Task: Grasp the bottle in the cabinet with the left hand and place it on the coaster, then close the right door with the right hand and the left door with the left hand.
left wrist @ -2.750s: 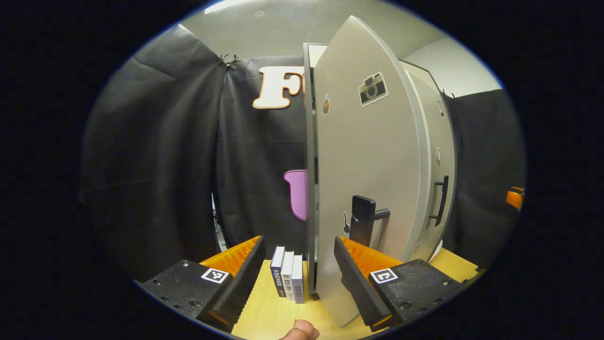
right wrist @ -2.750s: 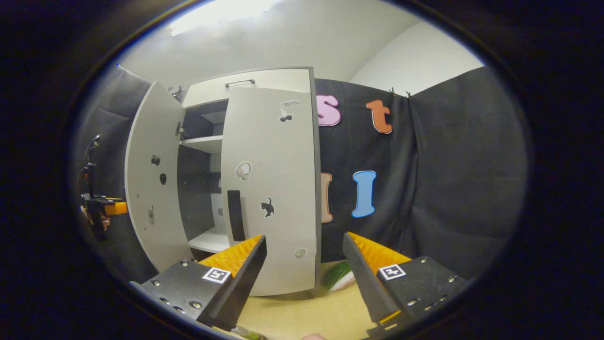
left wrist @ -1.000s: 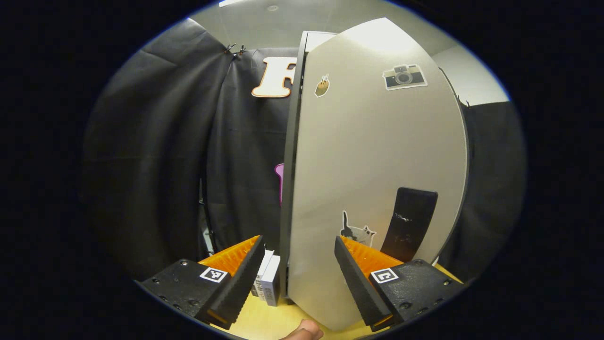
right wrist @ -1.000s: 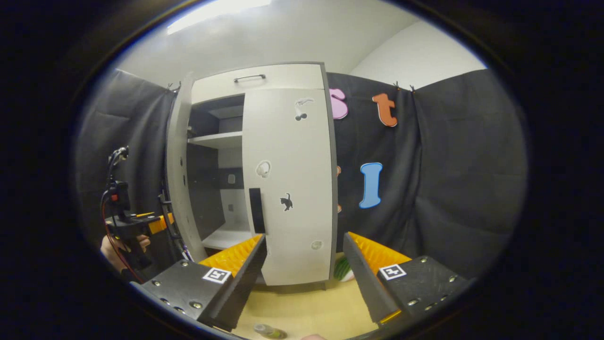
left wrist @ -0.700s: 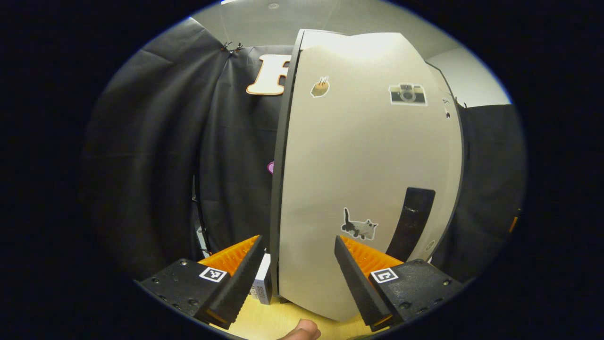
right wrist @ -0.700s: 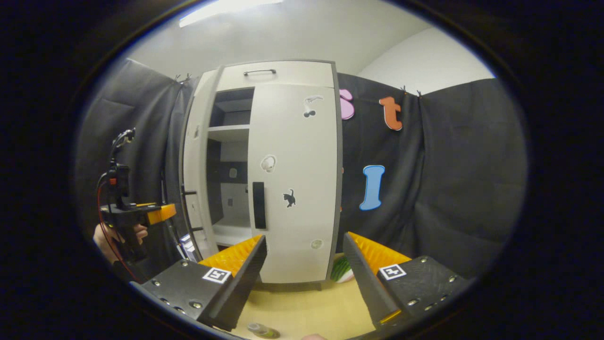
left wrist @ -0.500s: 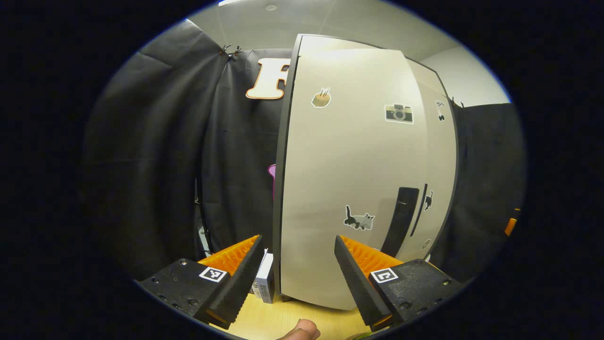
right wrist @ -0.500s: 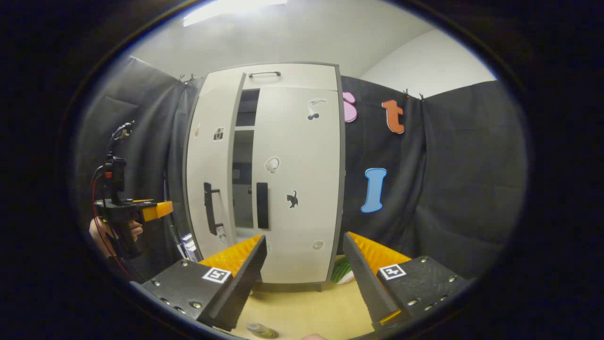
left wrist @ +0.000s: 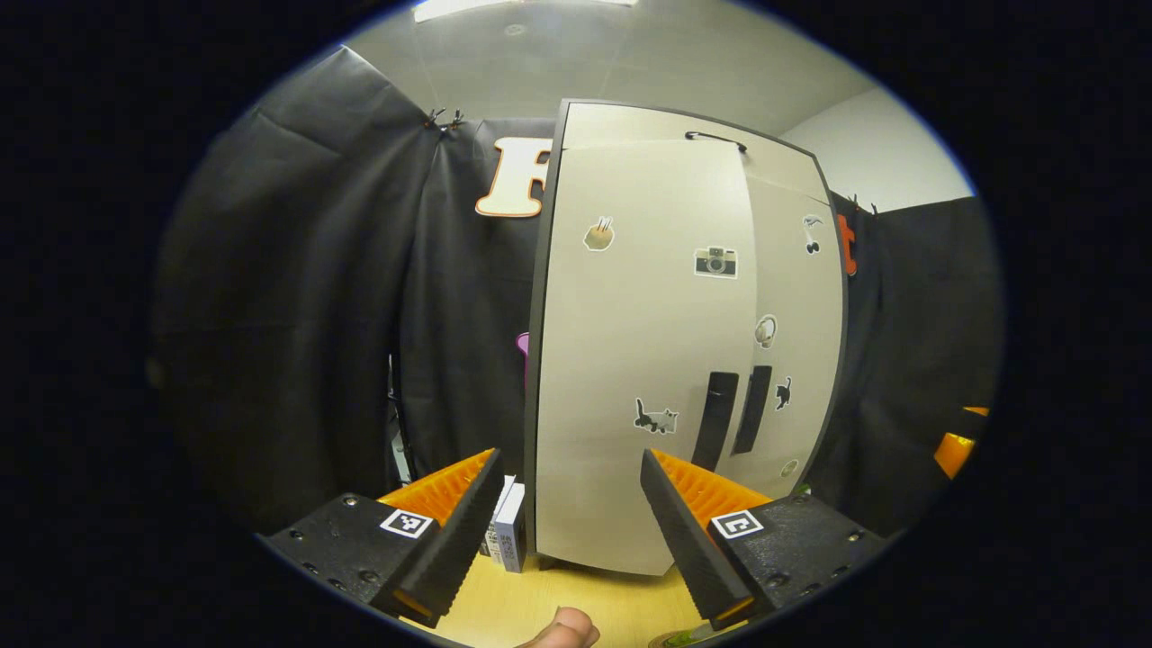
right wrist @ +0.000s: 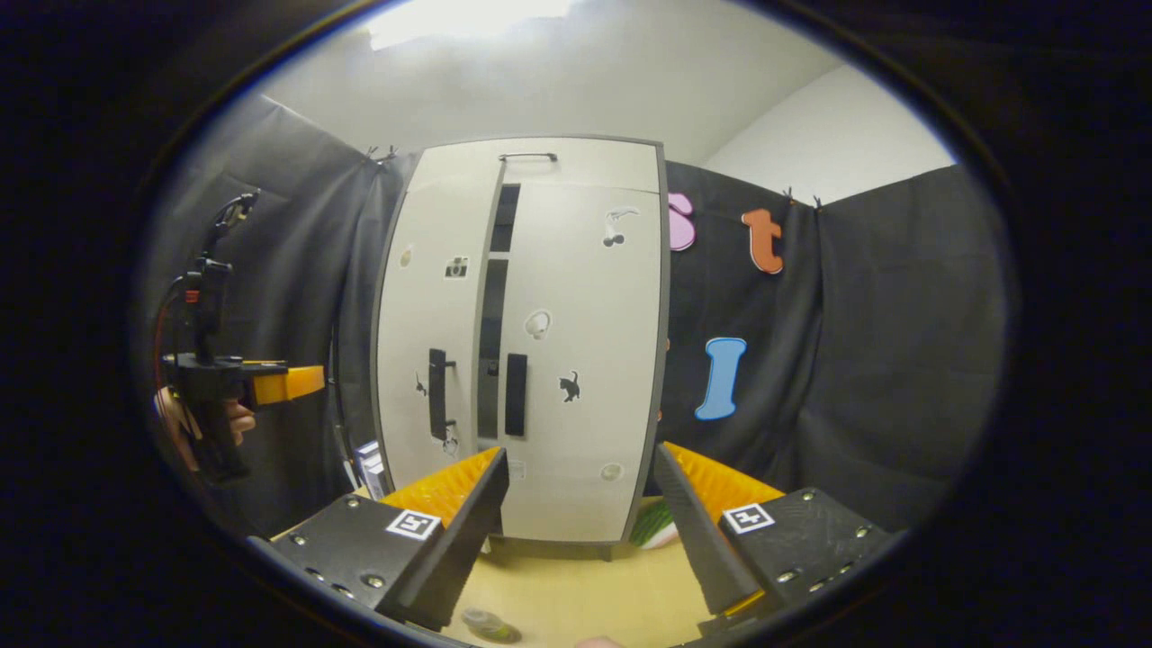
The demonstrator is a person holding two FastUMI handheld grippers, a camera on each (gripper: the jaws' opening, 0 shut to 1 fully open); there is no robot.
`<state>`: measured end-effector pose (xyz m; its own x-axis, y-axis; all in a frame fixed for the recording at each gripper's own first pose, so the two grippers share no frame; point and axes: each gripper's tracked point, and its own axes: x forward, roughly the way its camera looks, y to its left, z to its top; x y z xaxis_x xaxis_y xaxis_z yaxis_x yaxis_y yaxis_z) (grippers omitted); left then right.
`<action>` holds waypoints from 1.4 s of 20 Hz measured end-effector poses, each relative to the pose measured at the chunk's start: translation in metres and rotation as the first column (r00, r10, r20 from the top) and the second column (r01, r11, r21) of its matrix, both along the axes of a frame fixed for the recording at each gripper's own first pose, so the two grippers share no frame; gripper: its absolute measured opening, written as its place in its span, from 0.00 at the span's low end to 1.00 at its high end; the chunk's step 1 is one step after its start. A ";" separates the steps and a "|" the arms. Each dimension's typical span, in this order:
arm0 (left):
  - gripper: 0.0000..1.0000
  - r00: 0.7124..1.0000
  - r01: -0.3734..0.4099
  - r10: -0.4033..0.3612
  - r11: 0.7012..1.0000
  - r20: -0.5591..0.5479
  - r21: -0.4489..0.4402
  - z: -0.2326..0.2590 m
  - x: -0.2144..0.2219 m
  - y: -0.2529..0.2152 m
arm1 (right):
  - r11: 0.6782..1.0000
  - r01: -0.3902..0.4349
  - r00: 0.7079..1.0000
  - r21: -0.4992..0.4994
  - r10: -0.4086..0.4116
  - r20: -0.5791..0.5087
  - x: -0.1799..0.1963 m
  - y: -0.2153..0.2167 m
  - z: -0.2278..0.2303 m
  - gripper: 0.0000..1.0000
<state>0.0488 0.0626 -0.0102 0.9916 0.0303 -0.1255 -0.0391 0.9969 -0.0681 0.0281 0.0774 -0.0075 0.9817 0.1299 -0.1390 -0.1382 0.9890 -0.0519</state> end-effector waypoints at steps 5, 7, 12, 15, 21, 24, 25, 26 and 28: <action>0.96 1.000 0.008 -0.008 0.999 -0.009 0.040 0.001 -0.017 -0.012 | 1.000 -0.025 0.999 0.010 0.025 0.021 -0.009 0.002 0.005 0.98; 0.96 1.000 0.016 -0.015 0.999 -0.016 0.044 0.002 -0.021 -0.017 | 0.999 -0.032 0.999 0.019 0.032 0.036 -0.011 0.001 0.011 0.94; 0.96 1.000 0.009 -0.008 0.999 -0.024 0.045 0.003 -0.028 -0.023 | 0.999 -0.024 0.999 0.028 0.023 0.044 -0.008 -0.006 0.014 0.98; 0.96 0.999 0.026 -0.025 0.999 -0.022 0.038 0.001 -0.025 -0.032 | 1.000 -0.012 0.999 0.019 0.011 0.040 -0.004 -0.011 0.013 0.98; 0.96 1.000 0.011 -0.011 1.000 -0.019 0.025 0.002 -0.012 -0.034 | 1.000 0.001 0.998 0.027 -0.003 0.058 0.016 -0.010 0.017 0.98; 0.93 1.000 0.003 -0.003 0.999 -0.017 0.045 -0.002 0.002 -0.033 | 1.000 0.010 0.998 0.024 -0.012 0.061 0.034 -0.007 0.013 0.98; 0.96 1.000 0.006 -0.005 0.999 -0.013 0.046 -0.003 0.008 -0.034 | 1.000 0.008 0.998 0.020 -0.009 0.067 0.041 -0.003 0.012 0.98; 0.96 1.000 0.010 -0.009 0.999 -0.019 0.041 -0.007 0.014 -0.034 | 1.000 0.003 0.997 0.014 -0.004 0.073 0.048 0.001 0.009 0.98; 0.97 1.000 0.014 -0.013 1.000 -0.020 0.019 -0.014 0.028 -0.033 | 1.000 0.007 0.997 0.001 -0.007 0.082 0.061 0.006 0.004 0.98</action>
<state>0.0768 0.0299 -0.0240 0.9893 0.0193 -0.1449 -0.0267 0.9985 -0.0488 0.0896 0.0834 -0.0032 0.9907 0.1231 -0.0581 -0.1267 0.9900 -0.0616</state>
